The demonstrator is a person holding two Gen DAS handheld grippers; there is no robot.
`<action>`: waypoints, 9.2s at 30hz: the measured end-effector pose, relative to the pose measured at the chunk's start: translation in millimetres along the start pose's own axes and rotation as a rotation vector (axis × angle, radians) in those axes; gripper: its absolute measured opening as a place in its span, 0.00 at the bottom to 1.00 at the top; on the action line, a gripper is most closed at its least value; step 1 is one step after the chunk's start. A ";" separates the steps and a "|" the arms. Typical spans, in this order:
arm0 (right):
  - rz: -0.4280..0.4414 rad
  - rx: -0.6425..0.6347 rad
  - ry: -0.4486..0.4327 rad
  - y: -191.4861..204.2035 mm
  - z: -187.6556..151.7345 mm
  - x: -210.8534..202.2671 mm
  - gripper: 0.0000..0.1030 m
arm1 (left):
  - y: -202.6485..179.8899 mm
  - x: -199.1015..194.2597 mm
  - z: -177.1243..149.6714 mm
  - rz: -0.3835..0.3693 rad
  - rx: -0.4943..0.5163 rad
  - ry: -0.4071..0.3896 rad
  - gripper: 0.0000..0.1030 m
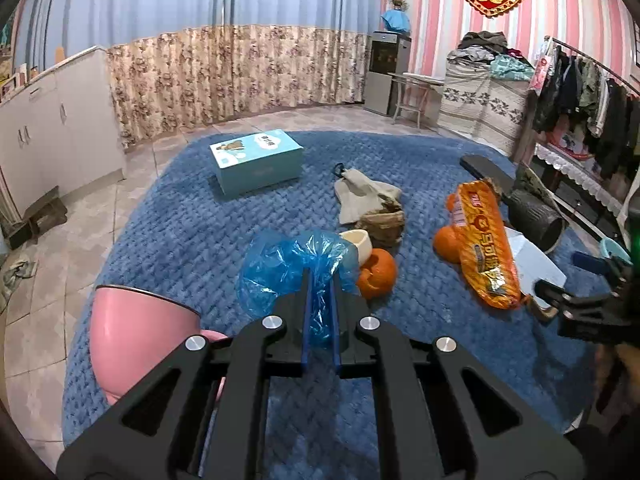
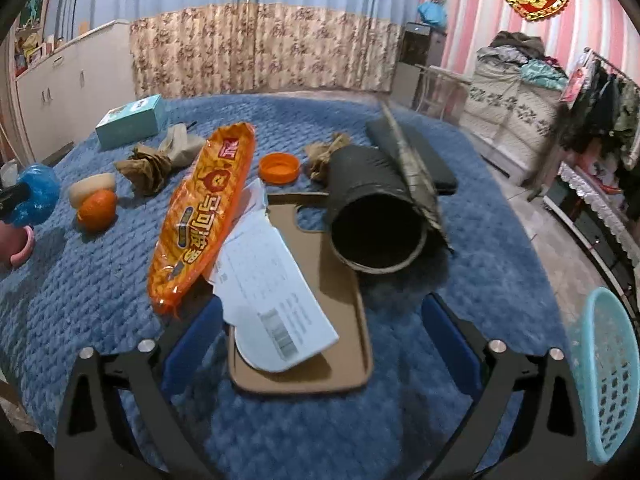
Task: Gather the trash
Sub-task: 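Grasp the white paper card on the tray with the right tool while the left tool holds the bag, then carry both items to the teal basket while the left tool opens, dropping the bag, then open the right tool over the teal basket to drop the card, then move the left tool back to the bed and grasp the cream round lid, then grasp the crumpled foil snack wrapper with the right tool while the left tool holds the lid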
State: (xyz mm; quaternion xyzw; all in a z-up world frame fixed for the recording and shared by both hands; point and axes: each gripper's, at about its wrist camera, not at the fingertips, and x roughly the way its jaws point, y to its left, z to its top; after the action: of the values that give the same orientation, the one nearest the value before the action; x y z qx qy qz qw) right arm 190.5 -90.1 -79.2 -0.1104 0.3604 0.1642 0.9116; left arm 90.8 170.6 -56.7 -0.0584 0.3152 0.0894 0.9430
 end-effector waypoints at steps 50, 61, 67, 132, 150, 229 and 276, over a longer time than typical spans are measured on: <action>0.189 0.045 -0.040 -38.8 -37.2 -76.8 0.68 | -72.4 -45.8 15.7 -0.097 0.086 -0.055 0.06; 0.264 -0.130 0.106 1.1 -62.6 -37.5 0.72 | -41.3 -47.5 -8.5 -0.072 0.059 -0.015 0.06; 0.278 -0.154 0.098 -2.5 -66.5 -34.7 0.68 | -36.1 -50.7 -5.3 -0.064 0.055 -0.028 0.06; -0.308 0.671 -0.172 -336.8 -126.9 -141.2 0.06 | -534.2 39.2 1.0 -0.734 0.523 0.013 0.08; -0.300 0.712 -0.154 -331.0 -122.2 -116.6 0.06 | -470.9 46.6 48.5 -0.524 0.421 -0.117 0.94; -0.213 0.250 -0.085 -105.7 -19.5 -62.1 0.95 | -26.3 48.7 5.9 0.027 0.027 0.022 0.83; -0.110 0.100 -0.038 -38.8 91.4 25.8 0.93 | -17.6 74.7 61.2 -0.035 -0.041 0.028 0.59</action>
State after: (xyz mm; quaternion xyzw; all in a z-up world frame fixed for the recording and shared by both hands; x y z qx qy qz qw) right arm 279.6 -91.0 -28.4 -0.0814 0.3443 0.0978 0.9302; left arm 188.8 173.5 -52.3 -0.0846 0.3254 0.0785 0.9385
